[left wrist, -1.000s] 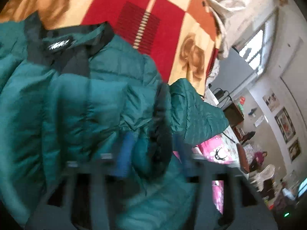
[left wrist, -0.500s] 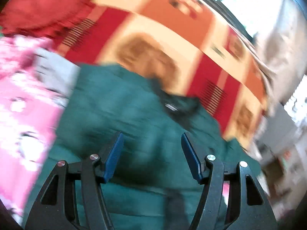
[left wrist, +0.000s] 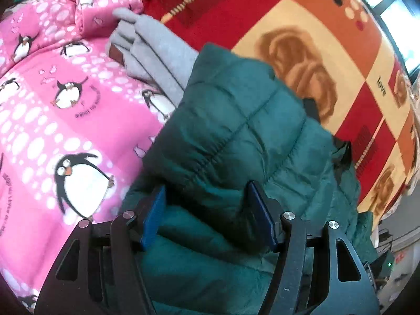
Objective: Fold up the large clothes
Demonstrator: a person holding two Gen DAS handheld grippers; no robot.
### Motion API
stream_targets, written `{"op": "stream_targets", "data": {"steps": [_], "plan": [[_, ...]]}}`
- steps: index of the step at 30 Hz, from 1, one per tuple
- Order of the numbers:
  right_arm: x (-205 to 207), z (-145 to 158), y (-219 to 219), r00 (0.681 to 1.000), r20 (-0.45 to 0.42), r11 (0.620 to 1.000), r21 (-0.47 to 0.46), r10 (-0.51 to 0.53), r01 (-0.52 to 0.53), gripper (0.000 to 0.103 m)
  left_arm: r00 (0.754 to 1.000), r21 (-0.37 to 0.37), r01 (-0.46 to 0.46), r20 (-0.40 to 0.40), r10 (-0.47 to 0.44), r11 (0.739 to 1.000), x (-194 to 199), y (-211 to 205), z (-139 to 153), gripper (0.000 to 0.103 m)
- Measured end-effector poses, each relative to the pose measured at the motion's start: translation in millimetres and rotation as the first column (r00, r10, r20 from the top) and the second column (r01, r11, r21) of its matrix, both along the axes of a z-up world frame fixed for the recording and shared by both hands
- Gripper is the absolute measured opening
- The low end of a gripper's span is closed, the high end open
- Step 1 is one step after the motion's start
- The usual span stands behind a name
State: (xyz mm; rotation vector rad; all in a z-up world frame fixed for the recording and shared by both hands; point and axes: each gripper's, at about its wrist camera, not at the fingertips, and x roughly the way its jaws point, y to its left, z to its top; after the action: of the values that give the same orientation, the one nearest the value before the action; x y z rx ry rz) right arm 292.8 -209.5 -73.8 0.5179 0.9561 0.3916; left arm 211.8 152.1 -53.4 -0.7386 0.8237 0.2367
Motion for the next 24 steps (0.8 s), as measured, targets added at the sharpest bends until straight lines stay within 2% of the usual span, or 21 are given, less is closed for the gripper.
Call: {"op": "stream_targets", "data": {"steps": [2, 3, 4, 5, 8, 11, 14, 19, 20, 22, 24], "plan": [[0.9, 4.9, 7.3, 0.998, 0.037, 0.998, 0.031, 0.048, -0.049, 0.041, 1.000, 0.035, 0.013, -0.008, -0.012, 0.999, 4.2, -5.1, 1.6, 0.062], [-0.3, 8.3, 8.7, 0.997, 0.058, 0.998, 0.023, 0.052, -0.053, 0.033, 1.000, 0.043, 0.017, -0.010, -0.016, 0.999, 4.8, -6.6, 0.9, 0.062], [-3.3, 14.7, 7.7, 0.995, 0.094, 0.999, -0.014, 0.031, -0.030, 0.019, 1.000, 0.052, 0.019, -0.012, -0.018, 0.998, 5.6, -7.5, 0.8, 0.062], [-4.6, 19.9, 5.6, 0.993, 0.119, 0.999, -0.041, 0.013, -0.009, 0.016, 1.000, 0.054, 0.018, -0.010, -0.018, 0.998, 5.5, -7.5, 1.2, 0.062], [-12.0, 42.0, -12.7, 0.973, 0.222, 0.993, -0.084, -0.059, 0.079, 0.011, 1.000, 0.039, 0.014, 0.006, -0.014, 0.999, 1.8, -6.5, 4.1, 0.062], [-10.6, 51.4, -30.9, 0.957, 0.262, 0.975, -0.150, -0.121, 0.164, 0.011, 0.999, 0.019, 0.006, 0.035, -0.007, 1.000, -3.2, -6.0, 8.1, 0.062], [-4.0, 44.7, -50.4, 0.957, 0.236, 0.959, -0.188, -0.166, 0.213, 0.011, 0.997, 0.023, 0.009, 0.071, -0.011, 1.000, -5.9, -6.6, 13.8, 0.062], [5.6, 26.0, -59.5, 0.974, 0.158, 0.968, -0.167, -0.161, 0.187, 0.011, 0.991, 0.078, 0.026, 0.128, -0.035, 0.997, -0.5, -15.8, 24.1, 0.062], [4.6, 24.7, -60.4, 0.976, 0.147, 0.970, -0.160, -0.159, 0.182, 0.015, 0.990, 0.095, 0.034, 0.136, -0.047, 0.995, 2.3, -19.0, 25.9, 0.062], [-1.0, 27.2, -64.9, 0.975, 0.141, 0.973, -0.131, -0.172, 0.191, 0.017, 0.989, 0.140, 0.047, 0.132, -0.066, 0.989, 12.0, -24.2, 27.4, 0.062], [-10.0, 39.9, -72.9, 0.965, 0.175, 0.974, -0.083, -0.196, 0.213, 0.023, 0.990, 0.134, 0.051, 0.127, -0.068, 0.990, 21.7, -23.9, 23.9, 0.062]]}}
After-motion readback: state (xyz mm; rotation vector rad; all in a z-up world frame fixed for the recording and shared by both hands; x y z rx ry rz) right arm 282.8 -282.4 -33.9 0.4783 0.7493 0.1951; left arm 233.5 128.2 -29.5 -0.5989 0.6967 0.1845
